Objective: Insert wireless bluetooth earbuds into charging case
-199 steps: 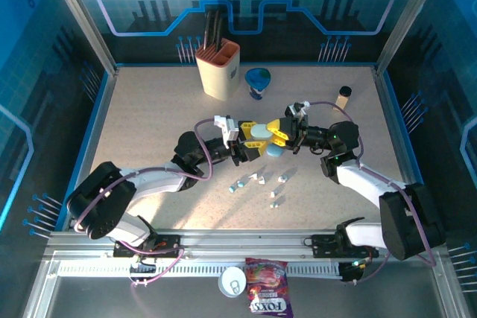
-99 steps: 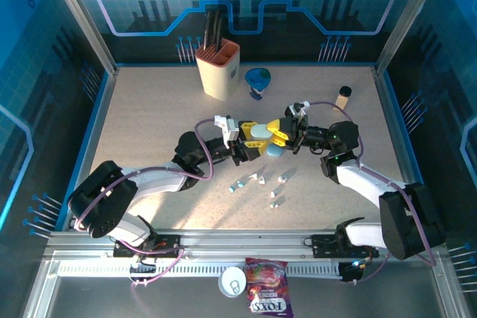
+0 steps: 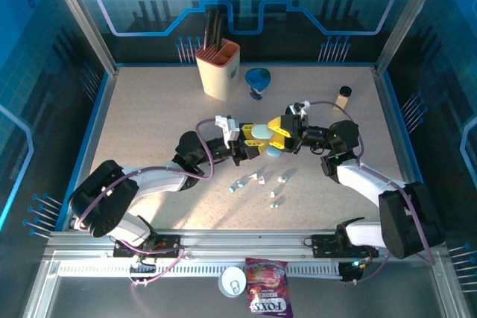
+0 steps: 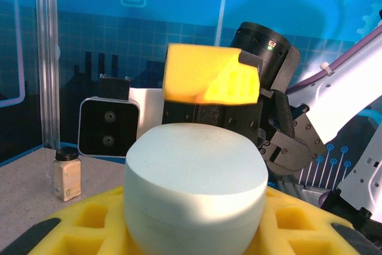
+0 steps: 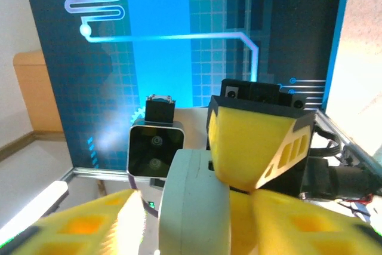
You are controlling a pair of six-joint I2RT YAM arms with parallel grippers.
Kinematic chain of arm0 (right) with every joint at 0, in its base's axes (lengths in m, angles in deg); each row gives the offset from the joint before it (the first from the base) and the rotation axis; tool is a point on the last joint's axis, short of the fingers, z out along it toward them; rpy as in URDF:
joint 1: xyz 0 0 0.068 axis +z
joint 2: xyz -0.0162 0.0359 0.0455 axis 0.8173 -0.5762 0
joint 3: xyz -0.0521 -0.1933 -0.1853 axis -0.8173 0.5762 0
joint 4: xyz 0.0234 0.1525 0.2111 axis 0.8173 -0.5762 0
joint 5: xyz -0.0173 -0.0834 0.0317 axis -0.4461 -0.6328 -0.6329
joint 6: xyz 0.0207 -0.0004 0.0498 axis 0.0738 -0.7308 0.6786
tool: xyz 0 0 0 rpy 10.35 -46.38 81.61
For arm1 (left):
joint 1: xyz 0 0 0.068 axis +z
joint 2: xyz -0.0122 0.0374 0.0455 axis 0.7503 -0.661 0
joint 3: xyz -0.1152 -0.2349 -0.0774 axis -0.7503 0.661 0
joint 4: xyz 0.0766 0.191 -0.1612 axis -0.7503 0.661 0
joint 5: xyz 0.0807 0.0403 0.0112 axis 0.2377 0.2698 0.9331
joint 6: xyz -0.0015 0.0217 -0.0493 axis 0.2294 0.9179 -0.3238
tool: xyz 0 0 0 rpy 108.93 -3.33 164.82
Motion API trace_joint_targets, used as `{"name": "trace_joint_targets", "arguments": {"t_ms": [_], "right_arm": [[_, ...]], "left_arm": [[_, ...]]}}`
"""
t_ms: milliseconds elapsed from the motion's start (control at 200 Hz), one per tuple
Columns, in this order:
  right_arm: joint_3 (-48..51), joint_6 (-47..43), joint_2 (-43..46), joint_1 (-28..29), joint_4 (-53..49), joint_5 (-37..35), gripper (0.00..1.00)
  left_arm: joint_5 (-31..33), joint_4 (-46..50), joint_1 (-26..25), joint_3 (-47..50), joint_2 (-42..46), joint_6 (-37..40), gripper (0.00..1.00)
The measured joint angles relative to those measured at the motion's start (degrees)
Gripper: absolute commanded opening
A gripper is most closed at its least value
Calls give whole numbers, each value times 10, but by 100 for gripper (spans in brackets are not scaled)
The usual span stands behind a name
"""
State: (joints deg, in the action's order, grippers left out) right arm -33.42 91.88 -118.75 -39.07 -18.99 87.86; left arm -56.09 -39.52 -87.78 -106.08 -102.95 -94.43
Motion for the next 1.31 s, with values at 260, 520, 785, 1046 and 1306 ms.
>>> {"name": "trace_joint_targets", "arguments": {"t_ms": [260,520,785,1046,1306], "right_arm": [[-17,-125,19,-91,-122,30,79],[-162,-549,80,-132,-554,42,84],[-220,-899,173,-111,-826,-39,93],[-240,-1101,227,36,-909,-154,96],[-278,-1158,167,111,-923,-239,96]], "left_arm": [[-7,-2,2,0,0,0,36],[-12,-34,5,24,1,0,35],[-20,-29,16,28,6,0,37],[-37,-18,24,28,11,0,37],[-47,-18,26,28,11,-1,37]]}}
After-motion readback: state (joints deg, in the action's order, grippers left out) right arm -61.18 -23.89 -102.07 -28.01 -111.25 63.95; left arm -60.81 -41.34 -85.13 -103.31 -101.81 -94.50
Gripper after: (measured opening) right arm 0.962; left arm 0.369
